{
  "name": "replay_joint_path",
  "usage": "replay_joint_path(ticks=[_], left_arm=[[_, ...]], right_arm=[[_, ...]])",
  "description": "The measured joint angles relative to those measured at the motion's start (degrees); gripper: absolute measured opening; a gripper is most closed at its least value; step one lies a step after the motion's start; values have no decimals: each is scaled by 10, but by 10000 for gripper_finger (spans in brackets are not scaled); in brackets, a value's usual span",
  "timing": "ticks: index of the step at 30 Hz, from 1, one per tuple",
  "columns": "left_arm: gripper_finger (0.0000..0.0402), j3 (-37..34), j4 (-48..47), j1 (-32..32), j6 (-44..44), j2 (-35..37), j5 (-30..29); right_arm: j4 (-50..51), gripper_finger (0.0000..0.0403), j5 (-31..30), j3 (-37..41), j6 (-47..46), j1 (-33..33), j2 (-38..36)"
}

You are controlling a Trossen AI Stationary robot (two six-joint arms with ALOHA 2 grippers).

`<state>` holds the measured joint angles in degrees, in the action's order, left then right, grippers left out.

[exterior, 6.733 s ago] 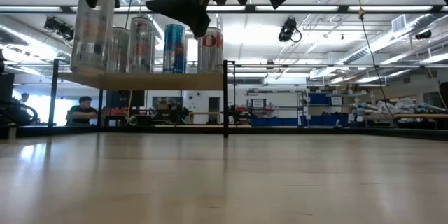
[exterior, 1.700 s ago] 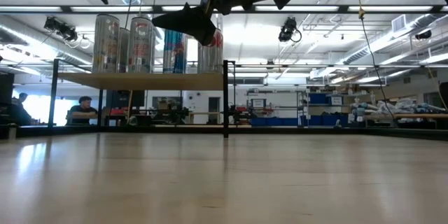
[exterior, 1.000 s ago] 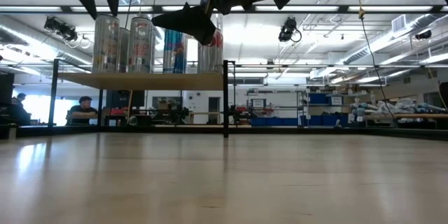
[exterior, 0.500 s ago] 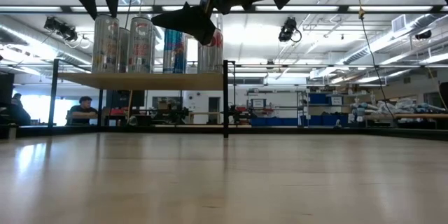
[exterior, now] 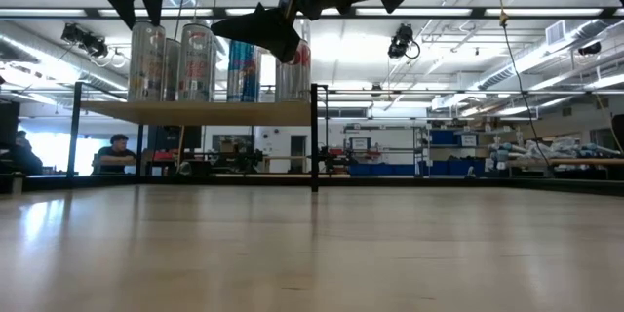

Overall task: Place canned beverage on shelf
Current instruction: Put the white-yellow soda can on the shelf aligned with the other white-yellow soda can

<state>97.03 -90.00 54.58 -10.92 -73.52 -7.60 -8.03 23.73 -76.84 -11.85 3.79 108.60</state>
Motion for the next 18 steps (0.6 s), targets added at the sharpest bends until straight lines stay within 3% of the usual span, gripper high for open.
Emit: replay_joint_path(ticks=[9,18], left_arm=[[297,0,0,-3,8,-5,7],[297,0,0,0,104,-14,12]], right_arm=[[0,383,0,0,0,0,0],[0,383,0,0,0,0,0]])
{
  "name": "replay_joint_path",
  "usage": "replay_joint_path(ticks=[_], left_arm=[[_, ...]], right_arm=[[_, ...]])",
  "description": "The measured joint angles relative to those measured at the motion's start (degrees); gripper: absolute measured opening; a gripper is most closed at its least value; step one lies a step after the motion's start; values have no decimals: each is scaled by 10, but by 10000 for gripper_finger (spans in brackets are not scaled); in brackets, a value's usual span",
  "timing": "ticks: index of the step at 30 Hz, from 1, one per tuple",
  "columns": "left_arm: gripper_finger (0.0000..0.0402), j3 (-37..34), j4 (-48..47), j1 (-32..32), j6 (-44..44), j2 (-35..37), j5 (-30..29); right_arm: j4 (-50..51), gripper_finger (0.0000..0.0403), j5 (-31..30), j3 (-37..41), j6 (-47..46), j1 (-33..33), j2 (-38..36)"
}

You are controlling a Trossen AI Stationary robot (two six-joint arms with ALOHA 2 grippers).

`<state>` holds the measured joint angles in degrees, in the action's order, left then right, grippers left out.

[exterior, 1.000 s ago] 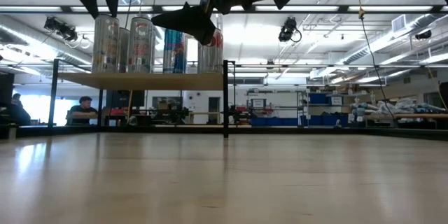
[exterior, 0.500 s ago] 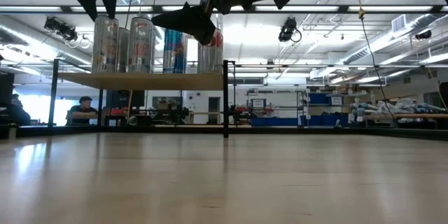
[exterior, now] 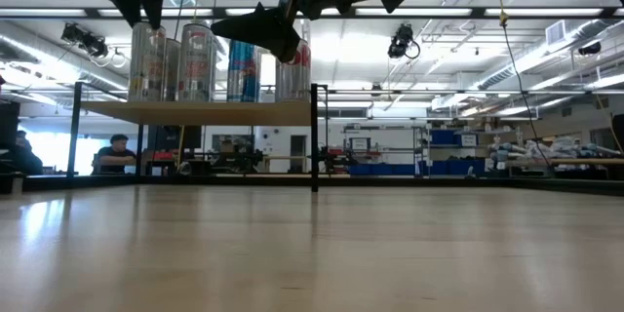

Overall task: Place canned beverage on shelf
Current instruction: Put the white-yellow soda can on the shelf aligned with the other white-yellow soda can

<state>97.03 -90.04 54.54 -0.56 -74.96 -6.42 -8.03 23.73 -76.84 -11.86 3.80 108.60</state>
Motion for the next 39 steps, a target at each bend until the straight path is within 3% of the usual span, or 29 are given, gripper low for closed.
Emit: replay_joint_path(ticks=[7,13,25,39], left_arm=[[297,0,0,3,63,0,2],[297,0,0,3,146,0,51],[297,0,0,3,267,0,52],[297,0,0,3,301,0,14]], right_arm=[[0,383,0,0,0,0,0],[0,383,0,0,0,0,0],[0,383,0,0,0,0,0],[0,383,0,0,0,0,0]])
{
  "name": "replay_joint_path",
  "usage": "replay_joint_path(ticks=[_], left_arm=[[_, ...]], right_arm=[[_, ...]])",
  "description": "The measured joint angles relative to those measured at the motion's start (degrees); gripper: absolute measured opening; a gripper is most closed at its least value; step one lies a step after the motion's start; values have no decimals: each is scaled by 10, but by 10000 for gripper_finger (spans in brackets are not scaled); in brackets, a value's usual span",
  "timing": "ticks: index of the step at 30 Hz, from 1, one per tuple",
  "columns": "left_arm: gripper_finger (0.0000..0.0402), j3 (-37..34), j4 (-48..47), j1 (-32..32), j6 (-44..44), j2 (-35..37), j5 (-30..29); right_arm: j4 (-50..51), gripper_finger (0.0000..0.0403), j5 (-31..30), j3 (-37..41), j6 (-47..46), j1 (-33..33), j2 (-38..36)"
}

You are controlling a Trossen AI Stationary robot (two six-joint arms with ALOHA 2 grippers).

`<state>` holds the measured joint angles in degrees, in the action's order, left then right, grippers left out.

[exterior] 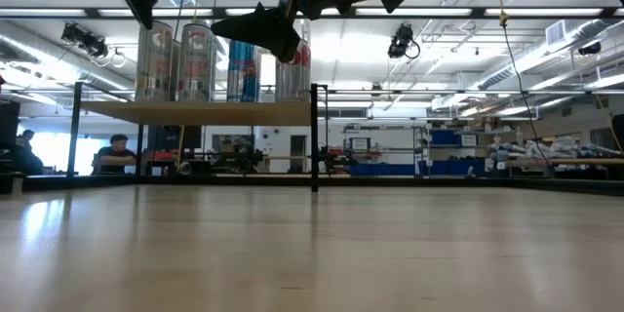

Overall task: Place canned beverage on shelf
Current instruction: Put the white-yellow soda can on the shelf aligned with the other white-yellow soda can

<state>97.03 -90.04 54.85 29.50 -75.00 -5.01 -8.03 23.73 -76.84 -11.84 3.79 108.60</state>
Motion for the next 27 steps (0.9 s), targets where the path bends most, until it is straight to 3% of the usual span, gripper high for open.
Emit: replay_joint_path(ticks=[12,27], left_arm=[[297,0,0,0,-66,14,-30],[297,0,0,-24,-151,73,0]], right_arm=[[0,383,0,0,0,0,0],[0,383,0,0,0,0,0]])
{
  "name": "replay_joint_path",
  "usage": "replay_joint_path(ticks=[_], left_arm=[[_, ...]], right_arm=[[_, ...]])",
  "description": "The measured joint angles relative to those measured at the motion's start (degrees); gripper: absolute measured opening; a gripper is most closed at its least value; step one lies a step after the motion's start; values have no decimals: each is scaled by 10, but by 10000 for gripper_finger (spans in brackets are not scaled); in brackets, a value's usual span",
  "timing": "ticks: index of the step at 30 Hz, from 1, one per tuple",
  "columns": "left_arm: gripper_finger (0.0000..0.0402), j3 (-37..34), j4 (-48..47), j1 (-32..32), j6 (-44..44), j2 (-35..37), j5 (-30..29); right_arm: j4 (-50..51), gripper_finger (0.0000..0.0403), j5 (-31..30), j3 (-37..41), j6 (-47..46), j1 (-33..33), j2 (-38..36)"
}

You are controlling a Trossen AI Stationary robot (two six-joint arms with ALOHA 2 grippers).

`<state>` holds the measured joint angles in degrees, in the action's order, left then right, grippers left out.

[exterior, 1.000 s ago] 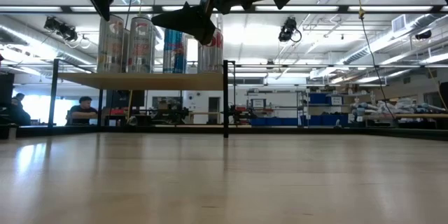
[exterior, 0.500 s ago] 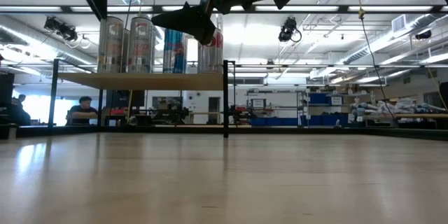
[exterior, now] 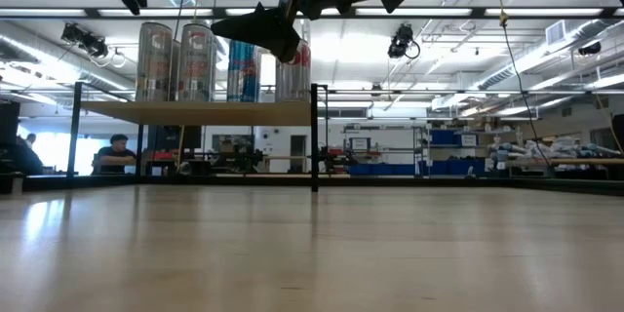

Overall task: Place canned beverage on shelf
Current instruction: Put the white-yellow soda can on the shelf aligned with the other white-yellow soda can

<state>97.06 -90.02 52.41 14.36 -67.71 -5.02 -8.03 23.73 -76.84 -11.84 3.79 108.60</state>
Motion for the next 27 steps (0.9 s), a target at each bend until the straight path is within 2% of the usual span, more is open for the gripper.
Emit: replay_joint_path(ticks=[8,14,18,27], left_arm=[[297,0,31,-29,-120,-11,0],[297,0,59,-52,-168,-21,-12],[297,0,50,-50,-278,-25,-59],[297,0,45,-54,-402,-39,-61]], right_arm=[[-12,383,0,0,0,0,0],[-13,383,0,0,-2,2,0],[-13,383,0,0,-1,2,0],[-13,383,0,0,-1,2,0]])
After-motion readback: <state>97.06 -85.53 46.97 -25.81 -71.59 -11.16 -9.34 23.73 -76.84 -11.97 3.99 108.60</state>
